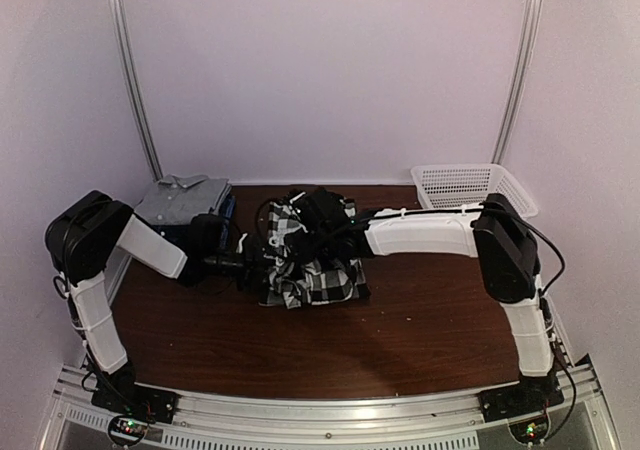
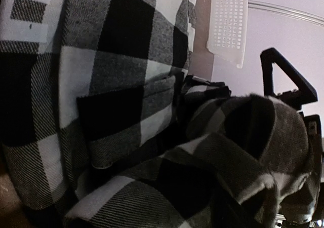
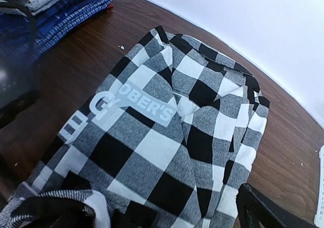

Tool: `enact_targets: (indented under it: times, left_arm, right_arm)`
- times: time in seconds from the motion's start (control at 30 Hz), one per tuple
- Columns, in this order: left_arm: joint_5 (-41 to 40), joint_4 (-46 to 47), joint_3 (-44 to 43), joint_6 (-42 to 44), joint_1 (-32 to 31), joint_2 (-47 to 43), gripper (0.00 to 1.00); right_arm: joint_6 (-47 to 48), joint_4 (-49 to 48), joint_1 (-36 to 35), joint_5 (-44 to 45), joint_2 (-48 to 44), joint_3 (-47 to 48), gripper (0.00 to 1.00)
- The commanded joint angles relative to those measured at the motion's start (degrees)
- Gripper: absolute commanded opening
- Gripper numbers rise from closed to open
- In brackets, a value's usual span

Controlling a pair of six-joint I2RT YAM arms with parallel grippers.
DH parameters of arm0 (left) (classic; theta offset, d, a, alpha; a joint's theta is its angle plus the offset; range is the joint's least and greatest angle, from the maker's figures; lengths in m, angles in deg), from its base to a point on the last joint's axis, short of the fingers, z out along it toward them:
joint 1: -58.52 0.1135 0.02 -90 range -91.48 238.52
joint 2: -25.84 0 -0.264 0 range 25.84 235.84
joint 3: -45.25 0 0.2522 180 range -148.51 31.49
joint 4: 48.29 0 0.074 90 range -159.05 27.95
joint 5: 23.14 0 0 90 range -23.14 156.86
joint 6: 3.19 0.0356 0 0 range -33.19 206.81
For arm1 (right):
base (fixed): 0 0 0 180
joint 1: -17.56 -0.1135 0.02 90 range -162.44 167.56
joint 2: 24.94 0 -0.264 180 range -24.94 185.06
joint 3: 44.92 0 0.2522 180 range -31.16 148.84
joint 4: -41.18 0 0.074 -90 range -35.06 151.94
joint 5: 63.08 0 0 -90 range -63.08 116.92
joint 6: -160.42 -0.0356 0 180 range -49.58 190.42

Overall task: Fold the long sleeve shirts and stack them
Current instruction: Fold the rectangle-folded shirt at the center of the board, then smooth out the 2/3-rectangle-folded shirt at the center of the board.

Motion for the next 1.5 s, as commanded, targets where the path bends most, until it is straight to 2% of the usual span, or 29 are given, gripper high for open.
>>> enact_targets:
  times: [0.0, 0.17, 0.37, 0.67, 0.93, 1.13, 1.47]
  left_arm:
    - [-0.67, -2.26, -0.48, 3.9, 0.47, -3.44, 0.66]
    - [-3.45, -9.63, -2.85, 8.63, 0.47, -5.55, 0.68]
    - [-4.89, -11.0, -3.1, 9.76, 0.47, -6.49, 0.69]
    - [-5.87, -9.02, -4.6, 7.35, 0.51, -4.38, 0.69]
    - [-8.37, -6.67, -4.91, 3.98, 1.06, -3.17, 0.69]
    - [-9.14, -7.22, -6.5, 3.73, 1.34, -2.12, 0.69]
    - [-9.62, -9.34, -8.54, 4.27, 1.27, -1.13, 0.68]
  right_arm:
    - [1.94, 6.22, 3.56, -8.27, 6.62, 7.99, 0.97]
    - [1.38, 9.93, 5.77, -13.33, 9.9, 14.45, 0.97]
    - [0.39, 11.54, 6.88, -17.69, 7.48, 14.62, 0.97]
    - [0.73, 12.88, 7.36, -20.21, -1.68, 8.06, 0.98]
    - [0.56, 11.04, 6.84, -22.36, -9.48, -3.39, 0.99]
    - [1.33, 9.35, 5.3, -22.11, -9.88, -9.53, 0.99]
    - [1.17, 9.15, 5.76, -16.29, -5.98, -7.15, 1.0]
